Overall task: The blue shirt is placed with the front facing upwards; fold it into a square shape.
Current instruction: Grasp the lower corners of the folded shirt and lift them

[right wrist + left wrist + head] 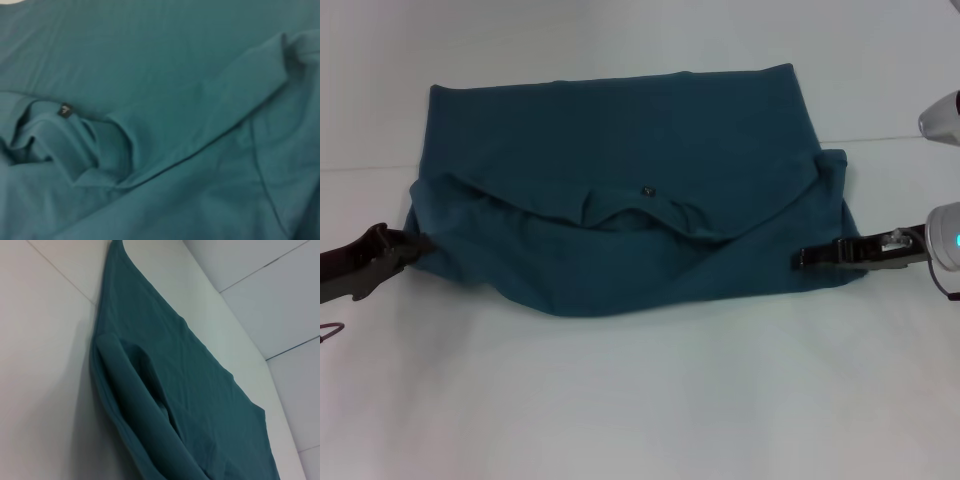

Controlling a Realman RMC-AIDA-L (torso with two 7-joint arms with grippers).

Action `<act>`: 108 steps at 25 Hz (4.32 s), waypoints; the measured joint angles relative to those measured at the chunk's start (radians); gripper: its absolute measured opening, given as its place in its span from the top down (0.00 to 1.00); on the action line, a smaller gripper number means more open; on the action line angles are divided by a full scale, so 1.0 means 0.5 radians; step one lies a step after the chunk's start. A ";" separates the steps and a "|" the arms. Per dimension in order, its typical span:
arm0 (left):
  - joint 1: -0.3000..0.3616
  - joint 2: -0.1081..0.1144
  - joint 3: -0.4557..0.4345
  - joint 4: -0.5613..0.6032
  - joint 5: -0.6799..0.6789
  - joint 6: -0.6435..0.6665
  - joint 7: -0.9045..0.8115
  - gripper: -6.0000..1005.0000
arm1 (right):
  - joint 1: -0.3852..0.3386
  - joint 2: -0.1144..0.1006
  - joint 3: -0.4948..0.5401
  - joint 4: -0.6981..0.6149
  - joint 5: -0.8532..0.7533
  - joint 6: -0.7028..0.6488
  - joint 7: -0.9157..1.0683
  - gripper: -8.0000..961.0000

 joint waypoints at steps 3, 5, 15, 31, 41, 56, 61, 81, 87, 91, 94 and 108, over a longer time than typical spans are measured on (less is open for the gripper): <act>0.000 -0.002 0.000 0.000 0.000 -0.002 0.002 0.96 | 0.005 0.000 0.000 0.002 0.034 -0.046 -0.015 0.12; 0.000 -0.002 -0.003 0.000 0.000 -0.004 0.004 0.96 | 0.006 0.000 0.000 0.003 0.060 -0.064 -0.020 0.12; 0.005 -0.005 -0.023 0.000 0.001 -0.004 0.024 0.96 | -0.012 -0.008 0.001 0.003 0.082 -0.042 -0.018 0.13; 0.006 -0.007 -0.025 0.000 -0.030 -0.003 0.026 0.96 | -0.014 -0.020 -0.006 -0.002 0.007 -0.013 0.044 0.23; 0.011 -0.008 -0.025 0.000 -0.034 -0.003 0.028 0.96 | 0.025 0.007 -0.082 0.055 -0.008 0.069 0.043 0.28; 0.019 -0.008 -0.025 0.000 -0.044 0.017 0.031 0.96 | 0.020 -0.015 -0.071 0.042 -0.008 0.013 0.051 0.51; 0.019 -0.008 -0.024 0.000 -0.046 0.024 0.031 0.96 | 0.010 -0.020 -0.066 0.034 -0.004 -0.005 0.052 0.64; 0.105 0.043 0.015 0.350 0.519 0.616 -0.045 0.96 | -0.104 -0.095 -0.064 -0.299 -0.015 -0.675 0.077 0.96; 0.201 0.032 0.013 0.511 0.661 0.937 -0.048 0.96 | -0.176 -0.105 -0.074 -0.426 -0.051 -1.053 0.078 0.96; 0.265 0.032 0.003 0.585 0.722 1.064 -0.048 0.96 | -0.229 -0.091 -0.068 -0.501 -0.156 -1.236 0.077 0.96; 0.286 0.035 -0.001 0.612 0.818 1.147 -0.047 0.96 | -0.256 -0.086 -0.070 -0.513 -0.214 -1.299 0.066 0.96; 0.314 0.033 0.005 0.661 1.110 1.348 -0.020 0.96 | -0.309 -0.097 -0.080 -0.505 -0.340 -1.493 -0.022 0.96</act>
